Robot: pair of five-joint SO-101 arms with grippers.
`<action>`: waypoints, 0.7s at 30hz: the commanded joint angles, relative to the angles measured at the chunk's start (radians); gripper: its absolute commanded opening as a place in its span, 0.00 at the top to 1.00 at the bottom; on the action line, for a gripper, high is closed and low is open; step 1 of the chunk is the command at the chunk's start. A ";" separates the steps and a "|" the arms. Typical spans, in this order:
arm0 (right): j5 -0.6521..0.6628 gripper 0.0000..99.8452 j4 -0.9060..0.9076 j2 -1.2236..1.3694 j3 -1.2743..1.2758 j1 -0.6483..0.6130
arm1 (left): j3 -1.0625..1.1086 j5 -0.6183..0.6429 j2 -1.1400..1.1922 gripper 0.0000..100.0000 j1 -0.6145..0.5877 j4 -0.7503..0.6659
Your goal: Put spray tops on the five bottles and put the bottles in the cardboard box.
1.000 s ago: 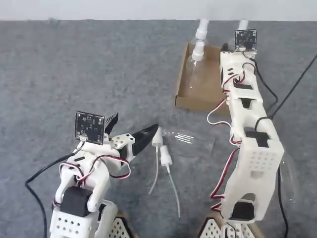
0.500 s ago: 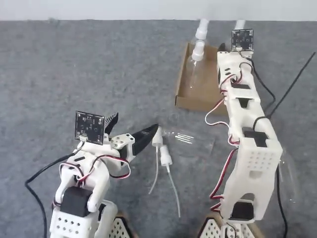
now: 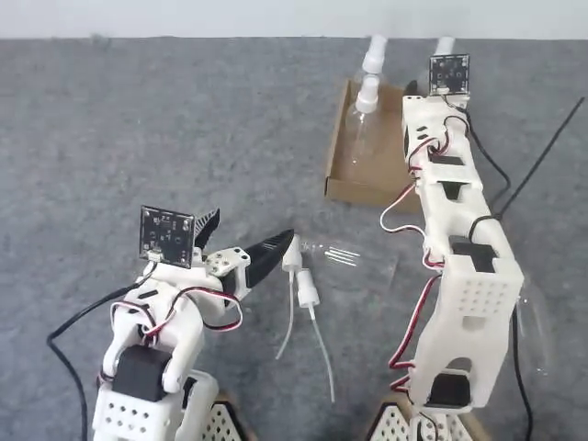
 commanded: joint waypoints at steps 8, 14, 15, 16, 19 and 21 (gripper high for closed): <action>0.014 0.84 -0.015 -0.031 -0.063 -0.012 | -0.008 -0.005 -0.012 0.62 0.005 -0.017; 0.014 0.75 -0.015 -0.031 -0.063 -0.012 | -0.008 -0.005 -0.012 0.62 0.005 -0.017; 0.014 0.75 -0.015 -0.031 -0.063 -0.012 | -0.008 -0.005 -0.012 0.62 0.005 -0.017; 0.014 0.75 -0.015 -0.031 -0.063 -0.012 | -0.008 -0.005 -0.012 0.62 0.005 -0.017; 0.014 0.75 -0.015 -0.033 -0.063 -0.012 | -0.008 -0.005 -0.012 0.62 0.005 -0.017; 0.014 0.75 -0.015 -0.033 -0.068 -0.012 | -0.008 -0.005 -0.012 0.62 0.005 -0.017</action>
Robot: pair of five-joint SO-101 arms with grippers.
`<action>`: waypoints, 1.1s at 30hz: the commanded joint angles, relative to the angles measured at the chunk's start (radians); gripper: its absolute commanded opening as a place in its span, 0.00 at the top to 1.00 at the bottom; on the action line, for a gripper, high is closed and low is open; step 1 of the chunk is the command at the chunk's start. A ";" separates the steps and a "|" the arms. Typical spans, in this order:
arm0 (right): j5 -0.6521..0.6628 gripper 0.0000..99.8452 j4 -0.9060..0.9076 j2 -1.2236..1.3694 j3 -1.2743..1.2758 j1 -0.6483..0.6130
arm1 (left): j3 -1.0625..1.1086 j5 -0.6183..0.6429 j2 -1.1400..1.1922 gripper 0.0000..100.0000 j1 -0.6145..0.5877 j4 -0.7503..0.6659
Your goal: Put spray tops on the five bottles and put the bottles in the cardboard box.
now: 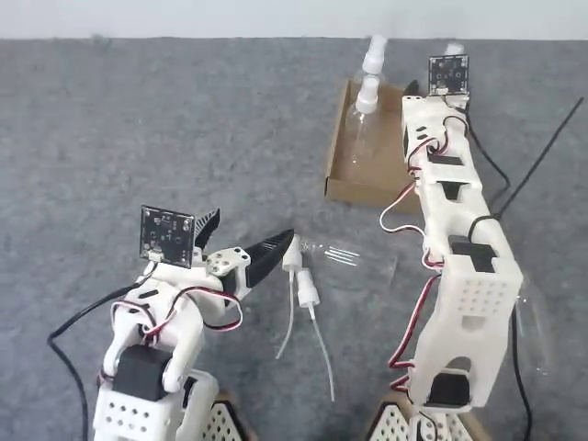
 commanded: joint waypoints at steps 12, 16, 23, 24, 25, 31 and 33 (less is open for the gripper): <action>0.014 0.75 -0.007 -0.087 -0.066 -0.012 | -0.008 -0.005 -0.012 0.62 0.005 -0.018; 0.009 0.75 0.056 -0.147 -0.069 -0.012 | -0.008 -0.005 -0.012 0.62 0.005 -0.018; 0.012 0.75 0.081 -0.223 -0.069 -0.010 | -0.008 -0.005 -0.012 0.62 0.005 -0.017; 0.012 0.75 0.096 -0.240 -0.072 -0.010 | -0.008 -0.005 -0.012 0.62 0.005 -0.017; 0.011 0.75 0.119 -0.262 -0.081 -0.010 | -0.008 -0.005 -0.012 0.62 0.005 -0.017; 0.008 0.75 0.433 -0.410 -0.210 -0.004 | -0.008 -0.005 -0.012 0.62 0.005 -0.018; 0.008 0.75 0.572 -0.472 -0.241 -0.002 | -0.008 -0.005 -0.012 0.62 0.005 -0.018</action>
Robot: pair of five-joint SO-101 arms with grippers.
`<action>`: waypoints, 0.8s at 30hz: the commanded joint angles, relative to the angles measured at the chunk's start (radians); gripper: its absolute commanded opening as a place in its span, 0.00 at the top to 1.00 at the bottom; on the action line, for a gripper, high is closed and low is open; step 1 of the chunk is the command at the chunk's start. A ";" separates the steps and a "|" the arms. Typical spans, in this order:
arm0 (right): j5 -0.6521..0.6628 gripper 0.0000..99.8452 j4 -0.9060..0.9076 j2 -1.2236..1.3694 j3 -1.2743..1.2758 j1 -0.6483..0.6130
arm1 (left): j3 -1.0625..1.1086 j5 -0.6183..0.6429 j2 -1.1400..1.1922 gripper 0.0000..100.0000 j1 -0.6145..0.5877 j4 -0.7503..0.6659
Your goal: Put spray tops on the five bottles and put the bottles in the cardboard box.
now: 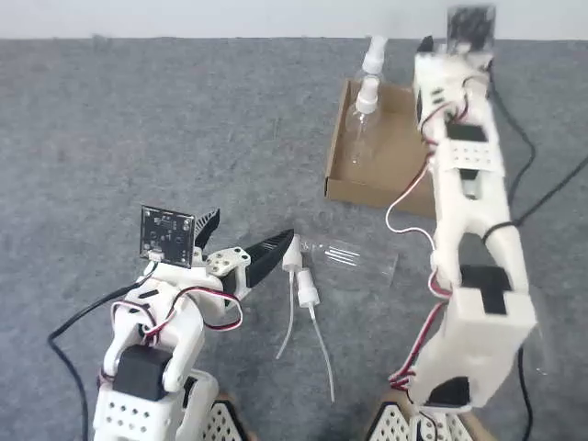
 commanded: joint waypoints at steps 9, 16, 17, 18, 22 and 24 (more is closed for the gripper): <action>0.012 0.75 0.751 -0.464 -0.107 0.007 | -0.008 -0.005 -0.012 0.62 0.005 -0.015; 0.052 0.75 1.150 -0.553 -0.106 0.133 | -0.008 -0.002 -0.006 0.62 0.005 -0.012; 0.097 0.75 1.196 -0.553 -0.106 0.160 | -0.008 0.000 -0.006 0.62 0.005 -0.012; 0.149 0.75 1.250 -0.552 -0.098 0.186 | -0.008 0.000 -0.006 0.62 0.005 -0.011; 0.305 0.75 1.400 -0.564 0.034 0.303 | -0.008 0.002 -0.006 0.62 0.005 0.002; 0.385 0.75 1.419 -0.558 0.127 0.371 | -0.008 0.002 -0.006 0.62 0.005 0.002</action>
